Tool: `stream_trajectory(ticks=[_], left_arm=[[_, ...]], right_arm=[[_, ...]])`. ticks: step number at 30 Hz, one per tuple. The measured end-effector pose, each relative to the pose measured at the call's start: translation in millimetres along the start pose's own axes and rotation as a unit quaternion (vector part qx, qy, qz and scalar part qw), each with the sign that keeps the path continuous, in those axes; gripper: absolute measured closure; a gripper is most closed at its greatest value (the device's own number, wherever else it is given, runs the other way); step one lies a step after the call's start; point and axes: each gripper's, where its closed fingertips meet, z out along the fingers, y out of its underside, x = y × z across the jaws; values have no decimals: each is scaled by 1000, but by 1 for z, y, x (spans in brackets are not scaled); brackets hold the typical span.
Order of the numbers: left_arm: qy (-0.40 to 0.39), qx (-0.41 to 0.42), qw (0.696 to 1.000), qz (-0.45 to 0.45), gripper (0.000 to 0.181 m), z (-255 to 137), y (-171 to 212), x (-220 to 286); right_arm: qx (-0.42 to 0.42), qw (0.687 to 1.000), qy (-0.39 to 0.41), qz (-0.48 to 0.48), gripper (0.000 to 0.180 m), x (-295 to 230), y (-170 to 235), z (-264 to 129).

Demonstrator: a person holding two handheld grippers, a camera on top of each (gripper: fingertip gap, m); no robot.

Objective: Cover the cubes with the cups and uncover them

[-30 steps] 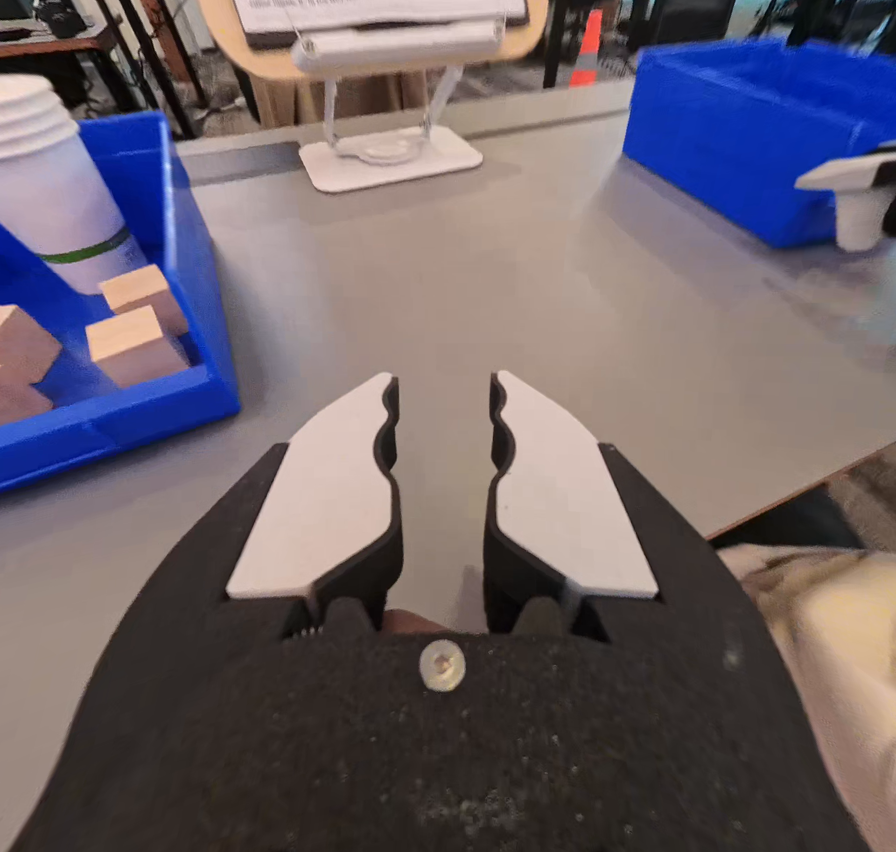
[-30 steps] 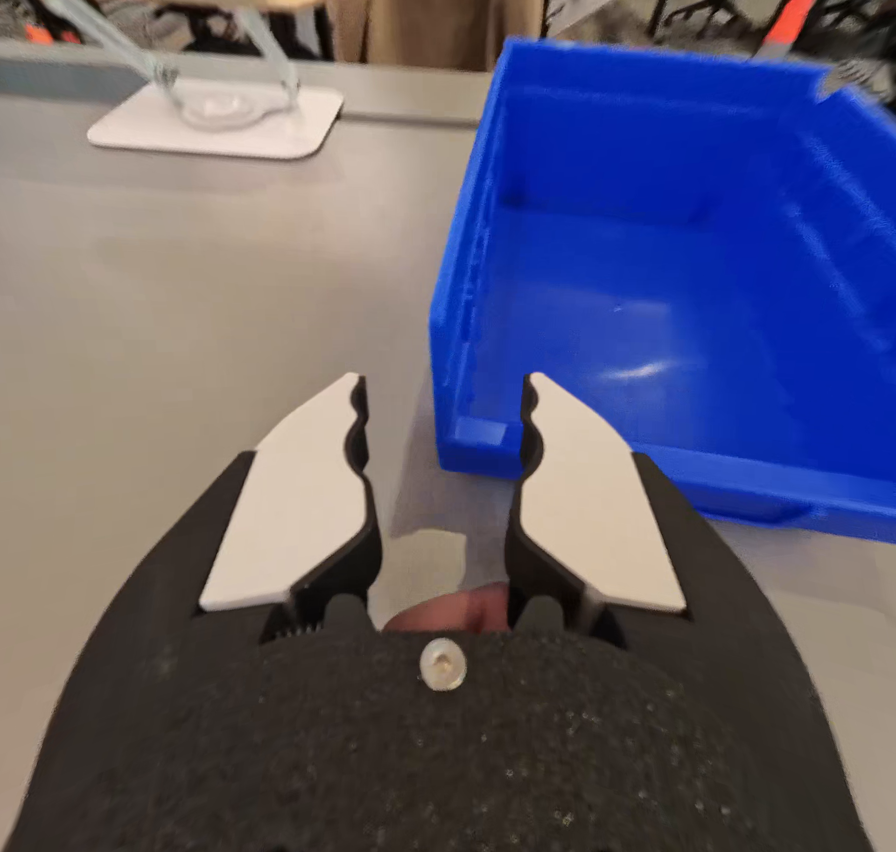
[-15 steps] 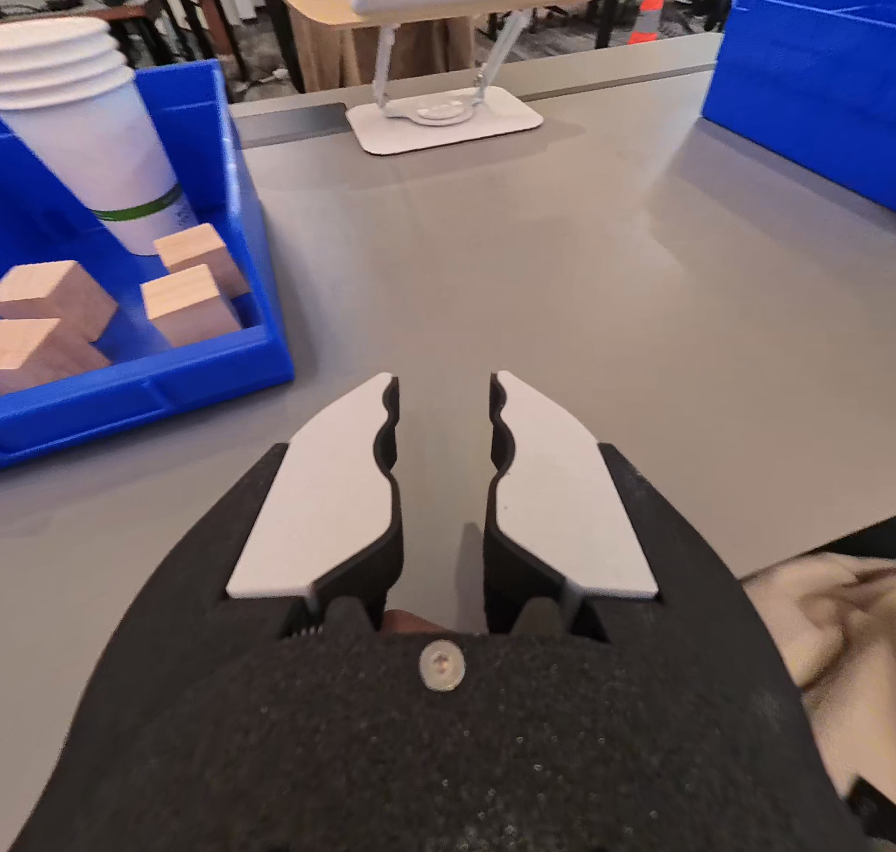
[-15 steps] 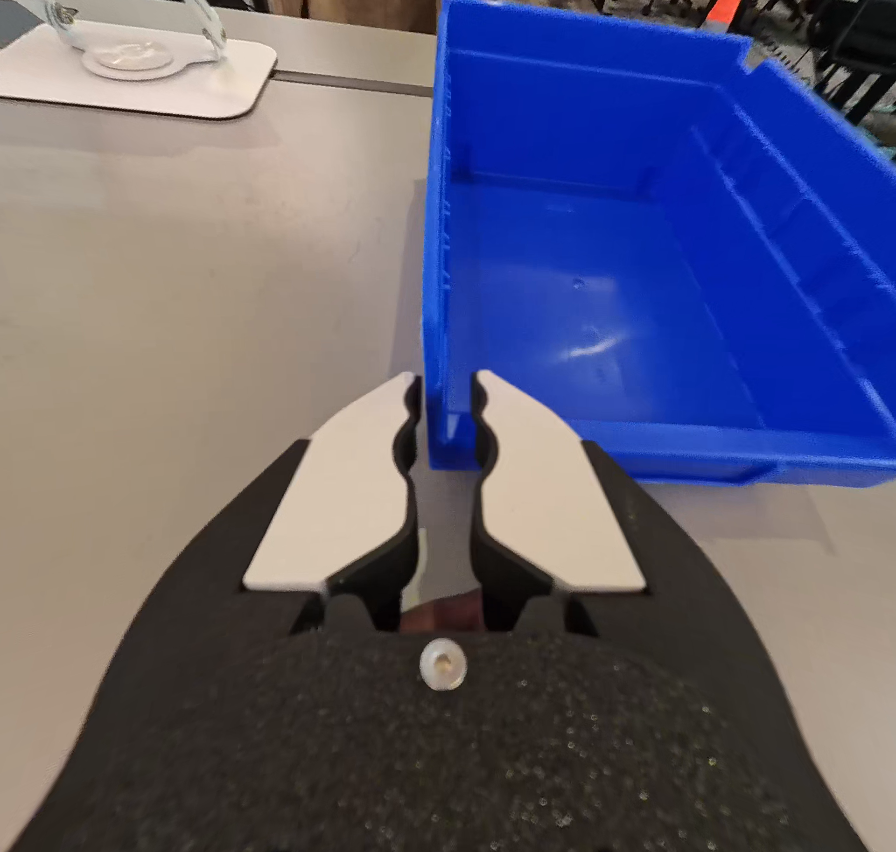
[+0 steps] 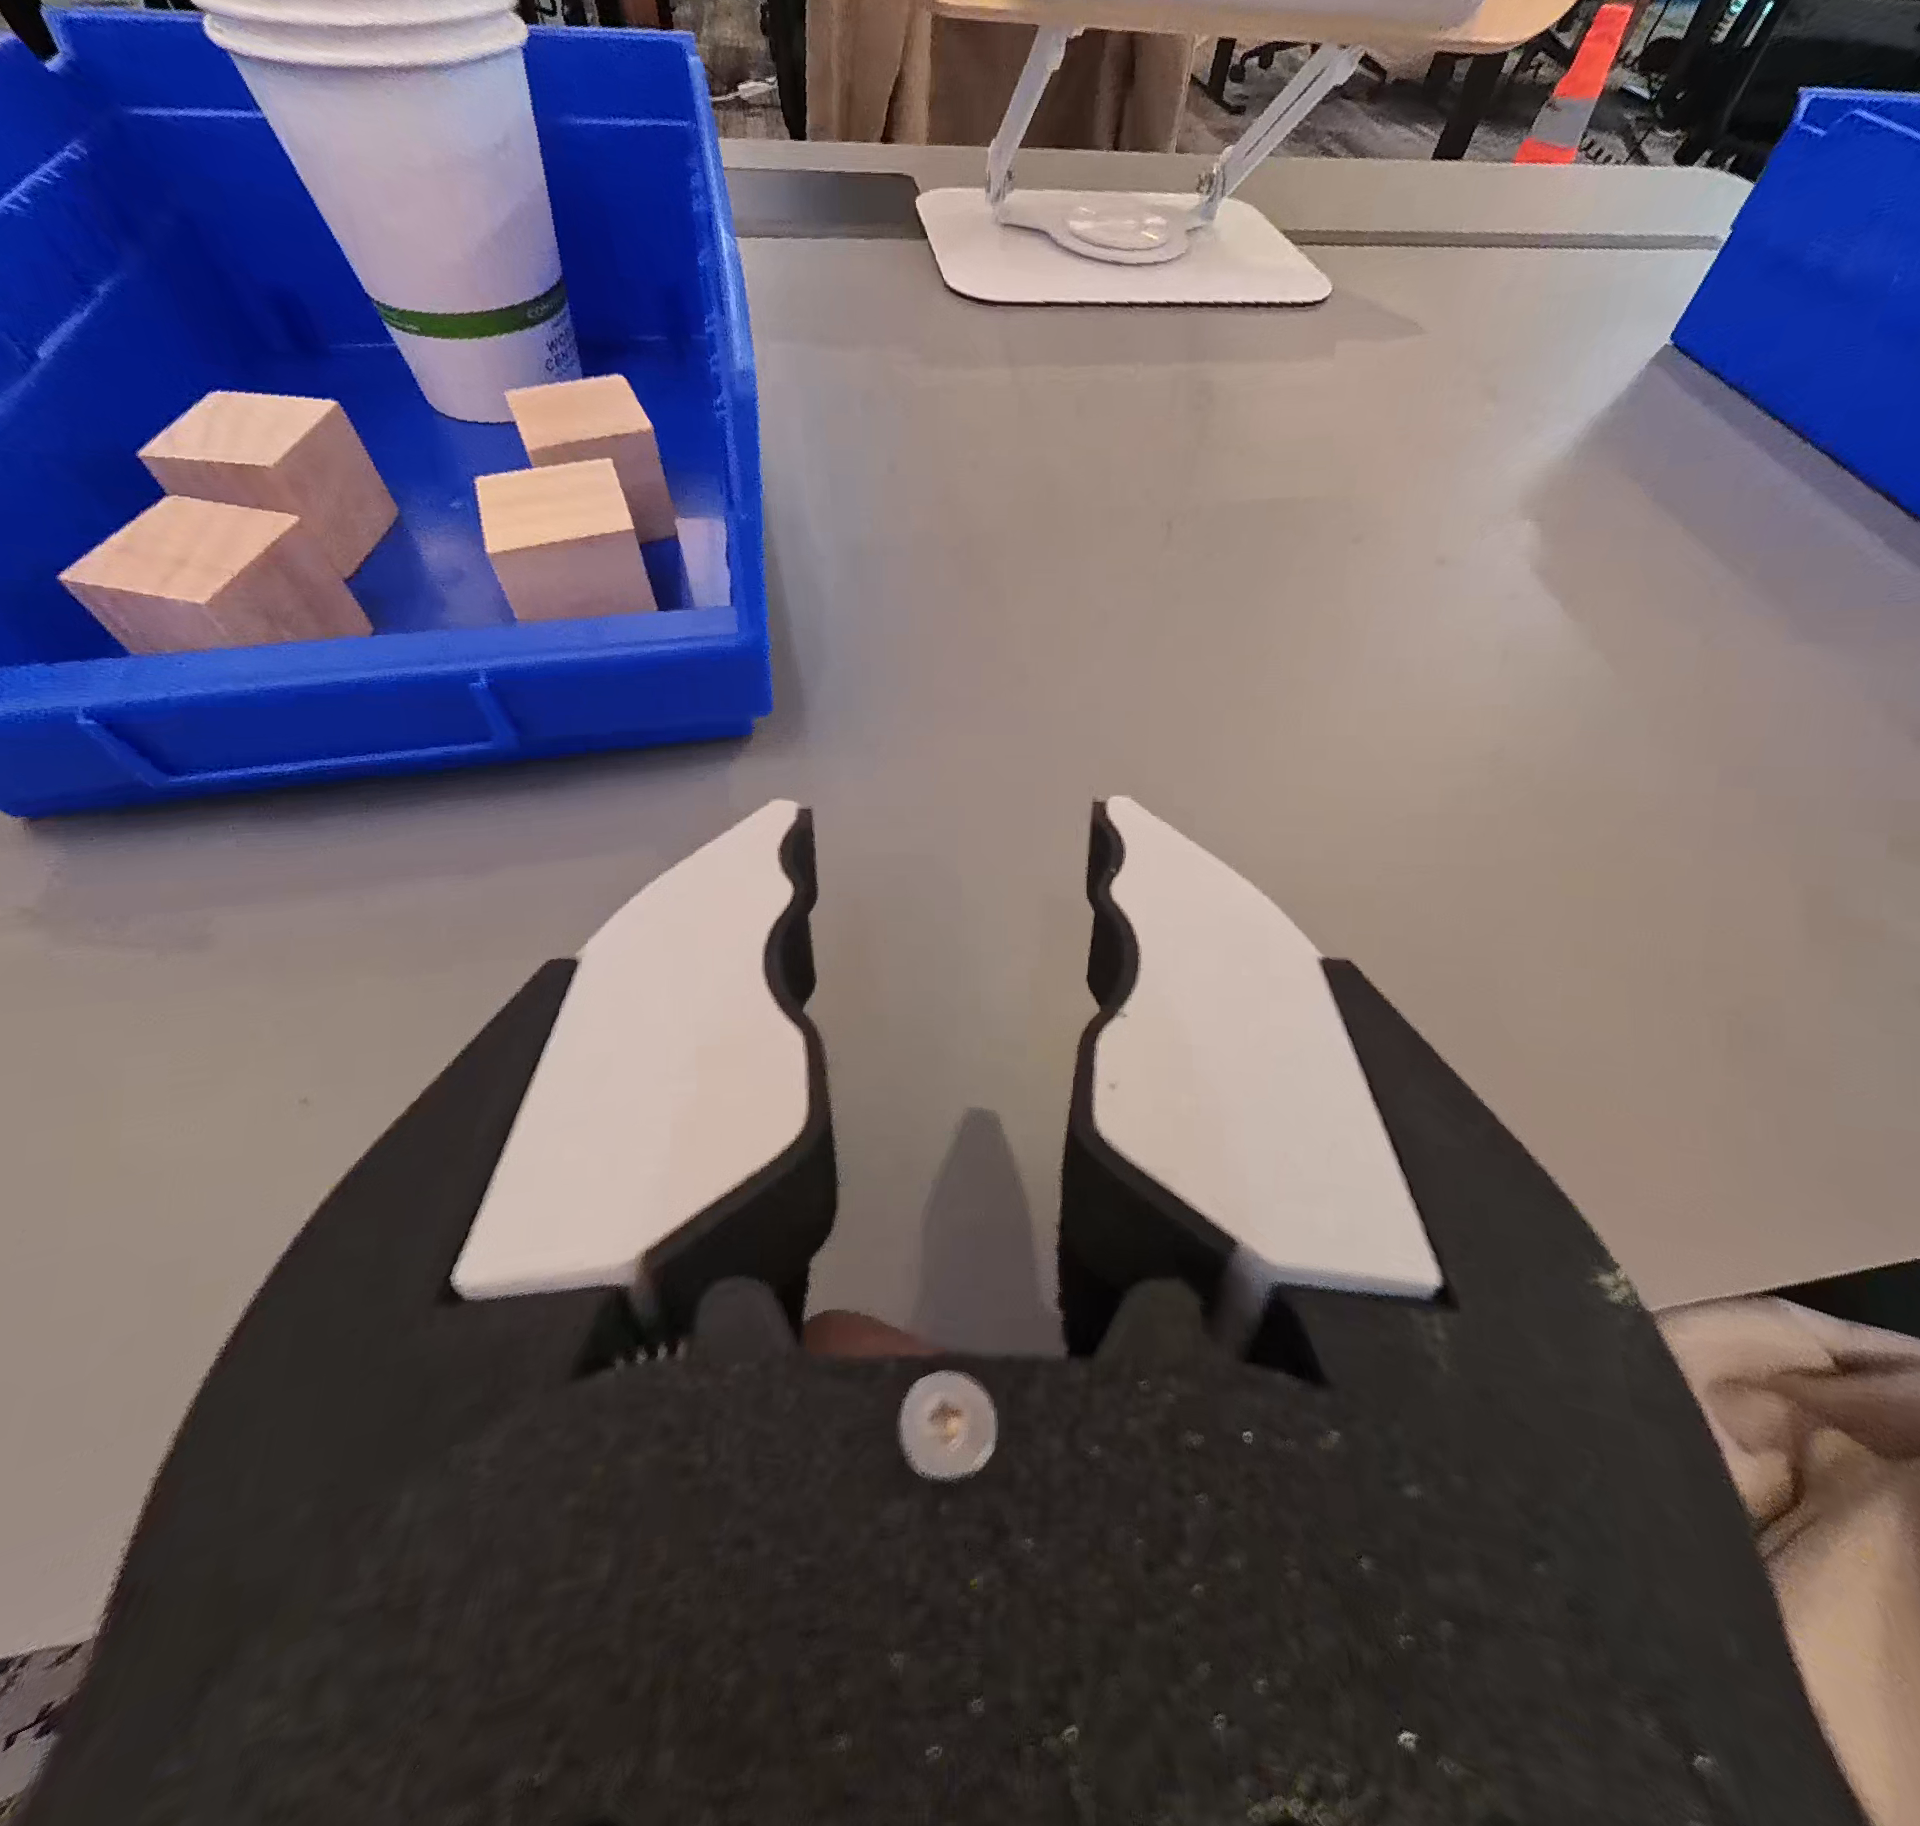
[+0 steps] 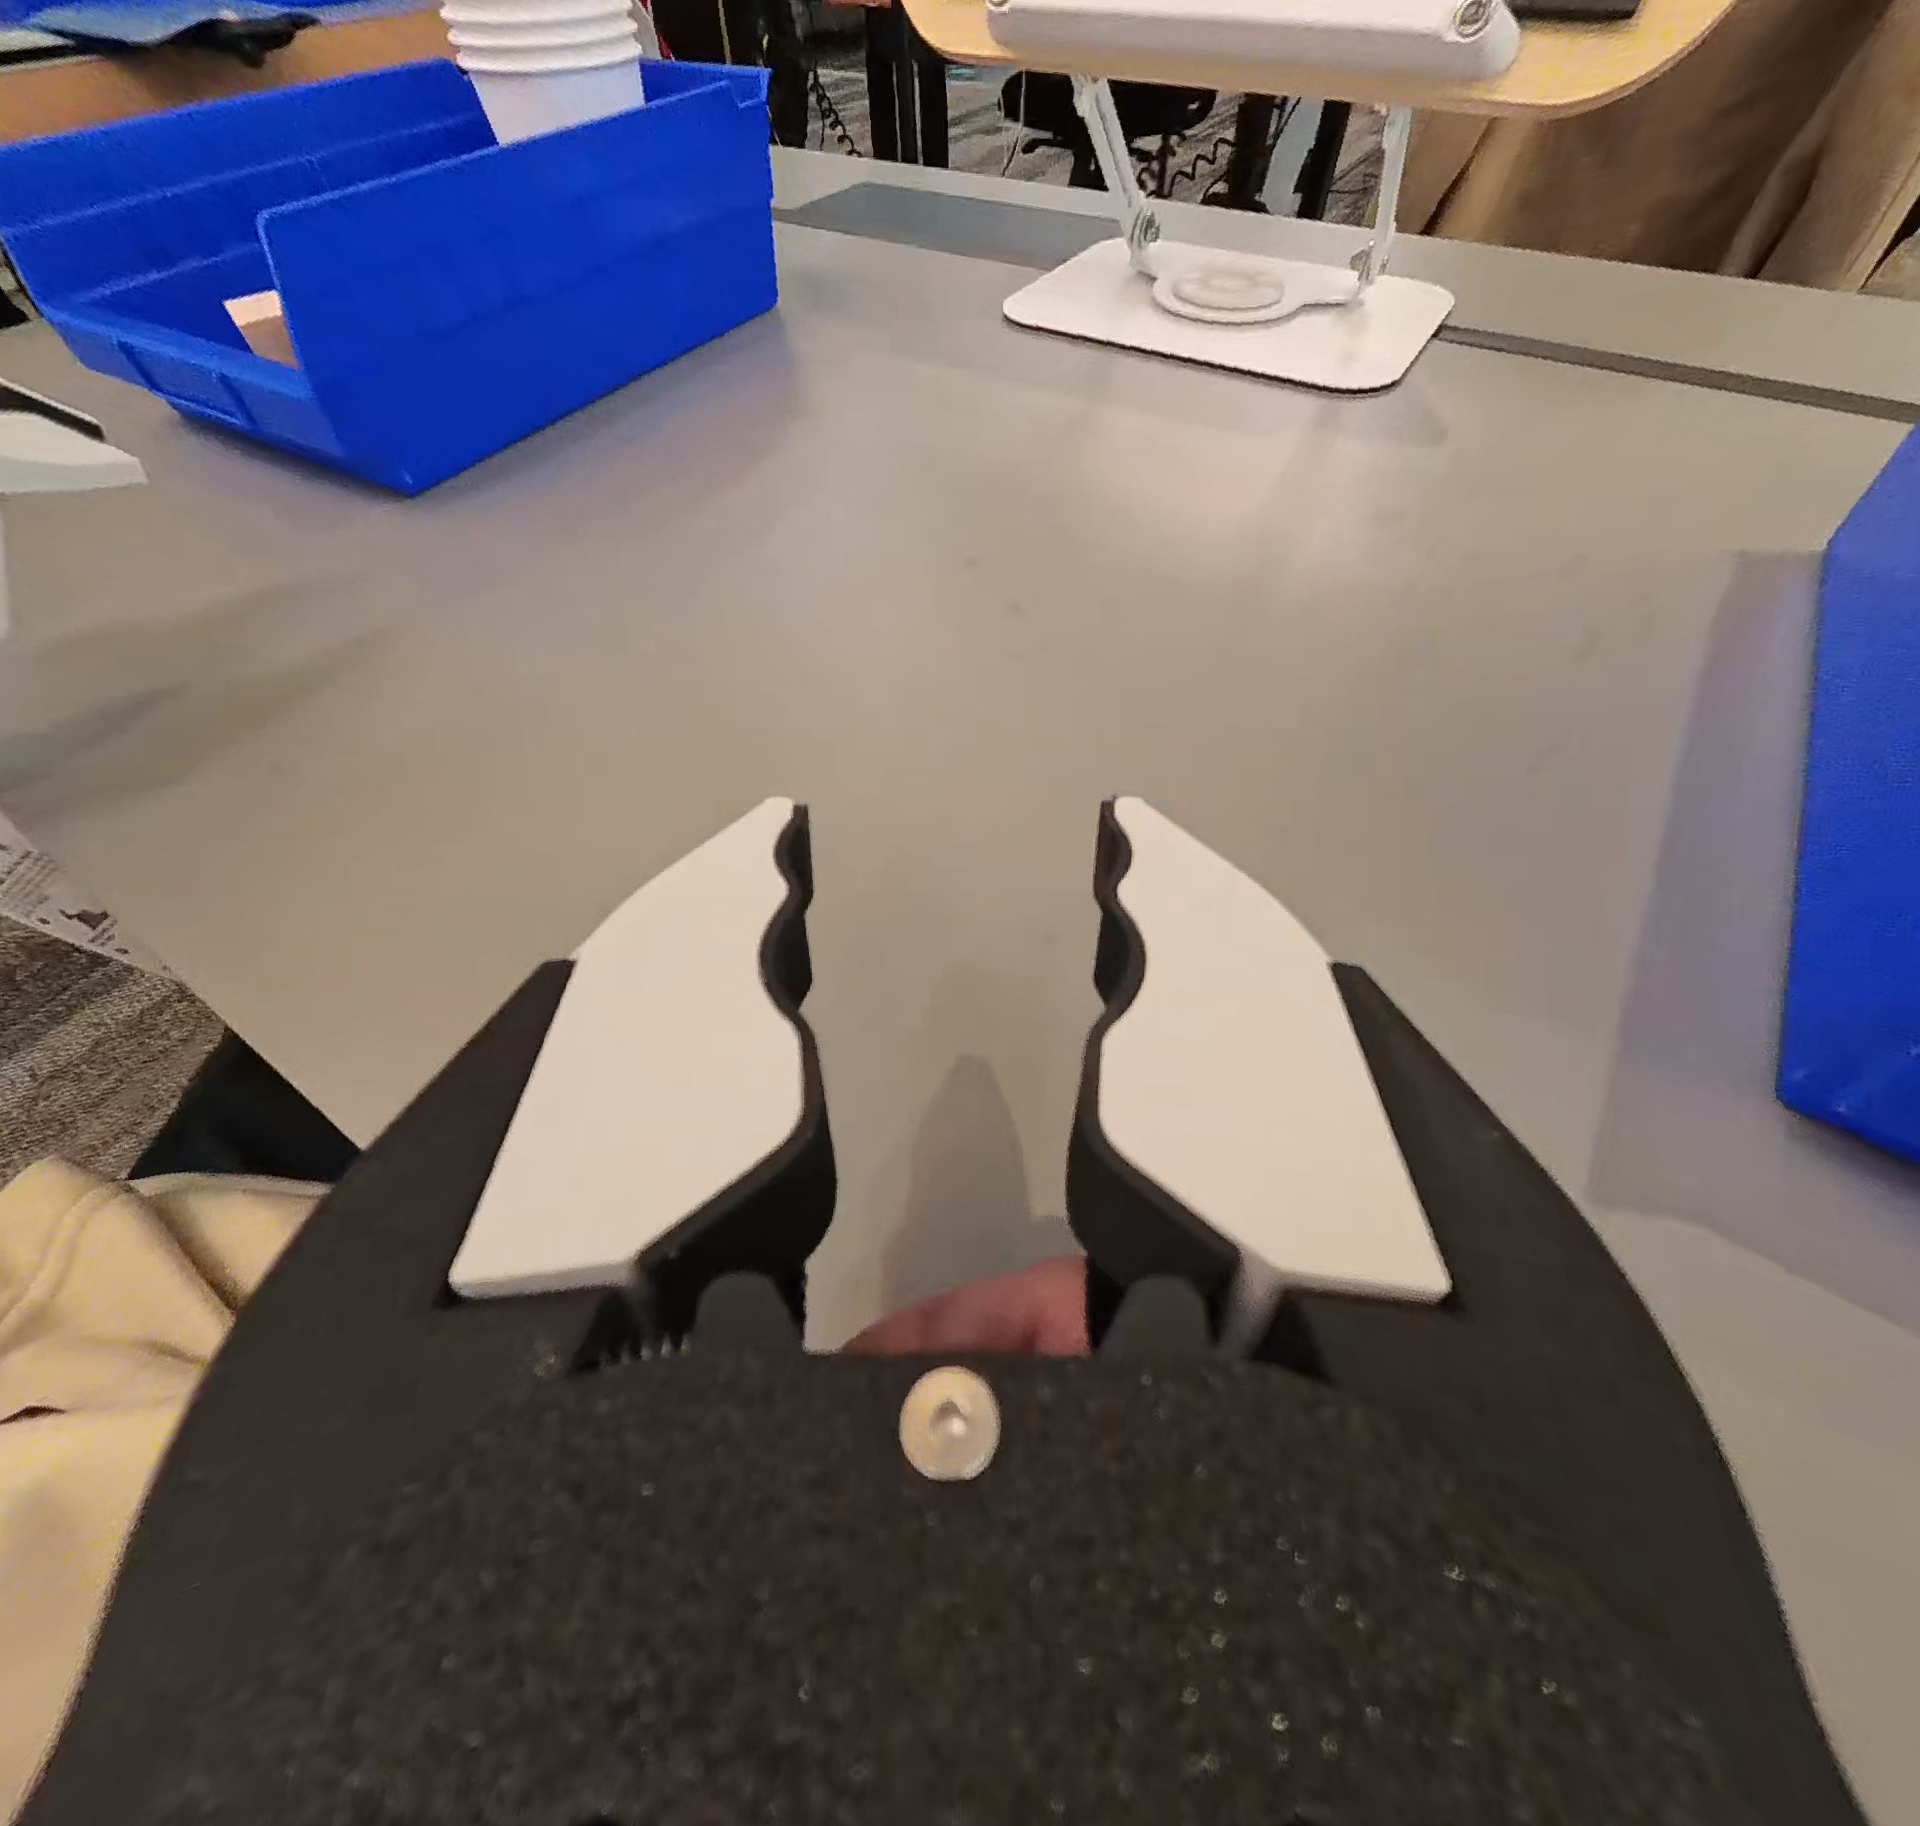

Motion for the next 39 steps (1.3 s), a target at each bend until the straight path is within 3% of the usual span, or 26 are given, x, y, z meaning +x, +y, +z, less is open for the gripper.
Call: stream_trajectory(ticks=[7,10,17,20,24,29,36,39], left_arm=[[12,-18,1000,0,131,4,5,0],[54,-44,996,48,132,4,-6,0],[-35,-227,958,171,132,39,-65,-134],[-54,-309,933,175,131,73,-59,-174],[-31,-406,898,166,130,98,-23,-189],[-90,-422,889,152,132,108,-18,-211],[-83,-412,891,171,128,103,-23,-210],[-101,-426,881,181,134,103,-18,-218]], right_arm=[[0,1000,0,22,128,9,0,-1],[-2,1000,-4,23,128,8,0,-2],[-8,1000,-15,4,131,4,0,-4],[-6,1000,-13,4,133,7,-2,-6],[-6,1000,-18,15,135,13,-1,-7],[-5,999,-24,26,137,14,-2,-8],[-11,1000,-20,15,138,11,0,-6],[-18,999,-27,20,139,9,3,-4]])
